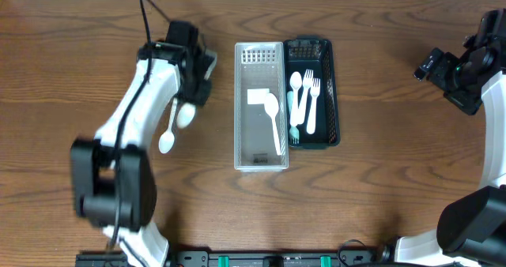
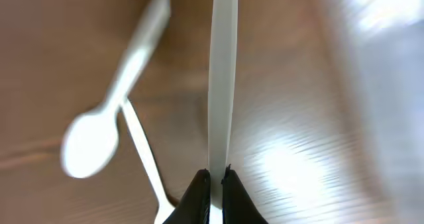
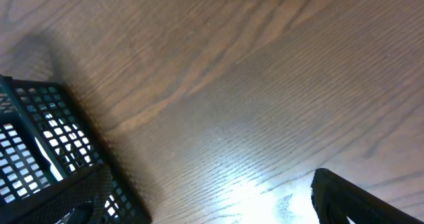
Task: Pack container
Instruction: 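Place the white spoon into the white tray, then grasp a third white spoon with the left gripper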
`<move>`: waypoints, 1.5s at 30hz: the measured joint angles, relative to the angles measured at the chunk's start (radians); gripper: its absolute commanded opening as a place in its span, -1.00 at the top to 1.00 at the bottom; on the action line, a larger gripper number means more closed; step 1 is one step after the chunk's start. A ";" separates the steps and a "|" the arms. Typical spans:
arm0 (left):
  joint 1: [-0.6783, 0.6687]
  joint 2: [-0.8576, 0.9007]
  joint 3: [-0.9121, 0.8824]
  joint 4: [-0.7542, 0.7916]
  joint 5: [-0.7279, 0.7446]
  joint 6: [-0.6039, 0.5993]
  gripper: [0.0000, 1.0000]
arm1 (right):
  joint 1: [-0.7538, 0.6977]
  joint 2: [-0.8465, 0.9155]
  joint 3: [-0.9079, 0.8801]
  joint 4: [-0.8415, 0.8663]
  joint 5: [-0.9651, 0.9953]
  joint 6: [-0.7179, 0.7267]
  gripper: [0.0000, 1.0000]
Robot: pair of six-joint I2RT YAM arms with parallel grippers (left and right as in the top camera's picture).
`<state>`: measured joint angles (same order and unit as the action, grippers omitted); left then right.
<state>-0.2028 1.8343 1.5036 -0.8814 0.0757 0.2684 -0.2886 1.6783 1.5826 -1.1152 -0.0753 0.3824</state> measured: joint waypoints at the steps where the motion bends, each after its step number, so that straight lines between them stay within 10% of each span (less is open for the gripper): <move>1: -0.023 -0.038 0.009 0.010 0.010 -0.027 0.88 | 0.000 0.000 0.000 0.001 0.000 0.000 -0.99; 12: -0.309 -0.099 0.024 0.059 0.078 -0.254 0.86 | 0.000 0.000 0.000 0.007 0.000 0.000 -0.98; 16: -0.316 -0.010 0.003 0.055 0.074 -0.285 -0.38 | 0.000 0.000 0.000 0.008 0.000 0.000 -0.99; 22: -0.266 -0.035 0.003 0.055 0.043 -0.268 -0.81 | 0.000 0.000 0.000 0.008 0.000 0.000 -0.99; 45: 0.199 0.093 -0.026 -0.061 -0.106 -0.184 -0.52 | 0.000 0.000 0.000 0.039 0.000 0.000 -0.99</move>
<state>-0.0036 1.9278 1.4773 -0.9421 -0.0307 0.0845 -0.2886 1.6783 1.5826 -1.0763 -0.0753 0.3824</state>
